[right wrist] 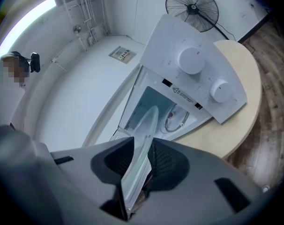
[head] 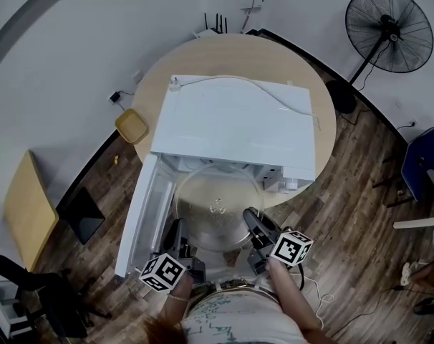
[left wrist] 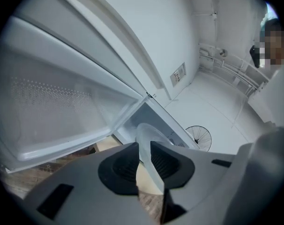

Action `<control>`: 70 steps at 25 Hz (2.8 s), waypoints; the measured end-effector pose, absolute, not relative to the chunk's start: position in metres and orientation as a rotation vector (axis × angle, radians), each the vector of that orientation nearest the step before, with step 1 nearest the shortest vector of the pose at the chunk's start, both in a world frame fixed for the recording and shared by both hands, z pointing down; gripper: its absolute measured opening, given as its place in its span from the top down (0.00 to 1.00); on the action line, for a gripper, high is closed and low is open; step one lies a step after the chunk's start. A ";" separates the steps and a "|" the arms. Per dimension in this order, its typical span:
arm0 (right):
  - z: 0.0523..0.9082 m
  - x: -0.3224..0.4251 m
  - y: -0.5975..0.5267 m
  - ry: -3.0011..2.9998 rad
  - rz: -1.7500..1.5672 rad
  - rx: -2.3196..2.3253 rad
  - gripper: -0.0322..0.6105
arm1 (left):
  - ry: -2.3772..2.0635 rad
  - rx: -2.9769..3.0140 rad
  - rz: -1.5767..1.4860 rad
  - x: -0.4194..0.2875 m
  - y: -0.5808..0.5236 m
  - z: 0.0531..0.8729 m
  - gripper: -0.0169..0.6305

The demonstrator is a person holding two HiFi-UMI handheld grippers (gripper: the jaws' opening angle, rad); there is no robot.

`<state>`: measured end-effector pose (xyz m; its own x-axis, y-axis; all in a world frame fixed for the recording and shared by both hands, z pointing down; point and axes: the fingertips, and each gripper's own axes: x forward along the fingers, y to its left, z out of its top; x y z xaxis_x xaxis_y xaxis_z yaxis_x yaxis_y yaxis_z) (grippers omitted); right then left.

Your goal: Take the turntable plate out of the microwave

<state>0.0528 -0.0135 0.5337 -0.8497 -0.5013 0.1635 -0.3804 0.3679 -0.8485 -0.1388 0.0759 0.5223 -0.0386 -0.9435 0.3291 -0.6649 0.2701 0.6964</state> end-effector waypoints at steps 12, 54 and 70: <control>0.470 0.051 0.001 2.526 -1.367 -0.770 0.82 | -1.774 1.545 -0.514 -0.141 0.091 0.463 0.85; 0.447 0.025 -0.115 2.221 -1.395 -1.089 0.83 | -1.557 1.722 -0.509 -0.181 -0.072 0.438 0.86; 0.440 0.023 -0.117 2.173 -1.380 -1.069 0.84 | -1.641 2.024 -0.132 -0.154 -0.016 0.415 0.57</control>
